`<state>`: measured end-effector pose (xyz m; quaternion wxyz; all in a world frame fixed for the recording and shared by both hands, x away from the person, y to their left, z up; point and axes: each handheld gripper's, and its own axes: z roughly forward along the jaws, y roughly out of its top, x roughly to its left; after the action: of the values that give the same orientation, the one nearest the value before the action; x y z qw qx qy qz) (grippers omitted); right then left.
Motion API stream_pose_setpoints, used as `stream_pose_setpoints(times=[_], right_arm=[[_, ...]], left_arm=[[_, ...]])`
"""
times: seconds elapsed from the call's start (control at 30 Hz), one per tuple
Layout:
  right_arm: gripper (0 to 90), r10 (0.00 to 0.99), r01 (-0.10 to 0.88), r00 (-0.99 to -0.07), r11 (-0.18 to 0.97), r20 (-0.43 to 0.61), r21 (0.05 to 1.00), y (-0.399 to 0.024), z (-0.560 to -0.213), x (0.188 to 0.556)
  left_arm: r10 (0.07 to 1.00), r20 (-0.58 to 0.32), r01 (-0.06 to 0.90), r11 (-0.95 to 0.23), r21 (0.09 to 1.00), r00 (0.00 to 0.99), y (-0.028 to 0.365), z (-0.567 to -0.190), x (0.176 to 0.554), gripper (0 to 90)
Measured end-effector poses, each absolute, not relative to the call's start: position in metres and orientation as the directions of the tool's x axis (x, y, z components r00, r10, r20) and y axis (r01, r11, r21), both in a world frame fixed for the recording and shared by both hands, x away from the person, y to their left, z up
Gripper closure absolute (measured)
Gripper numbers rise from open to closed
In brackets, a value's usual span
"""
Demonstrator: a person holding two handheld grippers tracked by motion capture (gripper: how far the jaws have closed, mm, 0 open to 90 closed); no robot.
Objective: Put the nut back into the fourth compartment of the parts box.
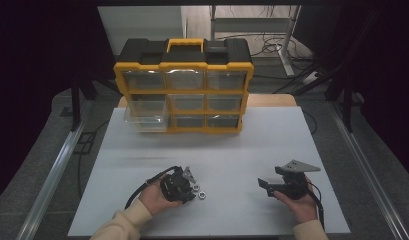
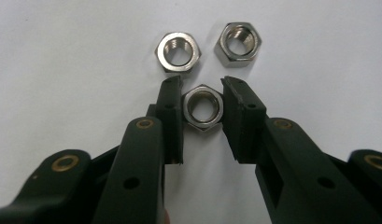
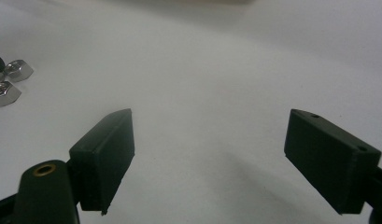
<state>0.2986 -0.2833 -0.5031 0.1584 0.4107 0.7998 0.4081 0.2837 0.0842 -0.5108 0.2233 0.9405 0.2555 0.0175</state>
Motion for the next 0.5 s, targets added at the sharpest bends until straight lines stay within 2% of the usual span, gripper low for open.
stream_pose_setpoints(times=[0.5], right_arm=[[16.8,0.787,0.525,-0.612,0.327,0.081,0.786,-0.284,-0.503,0.299]], left_arm=[[0.519,-0.081,0.487,-0.722,0.492,0.851,0.102,-0.49,0.285,69.8]])
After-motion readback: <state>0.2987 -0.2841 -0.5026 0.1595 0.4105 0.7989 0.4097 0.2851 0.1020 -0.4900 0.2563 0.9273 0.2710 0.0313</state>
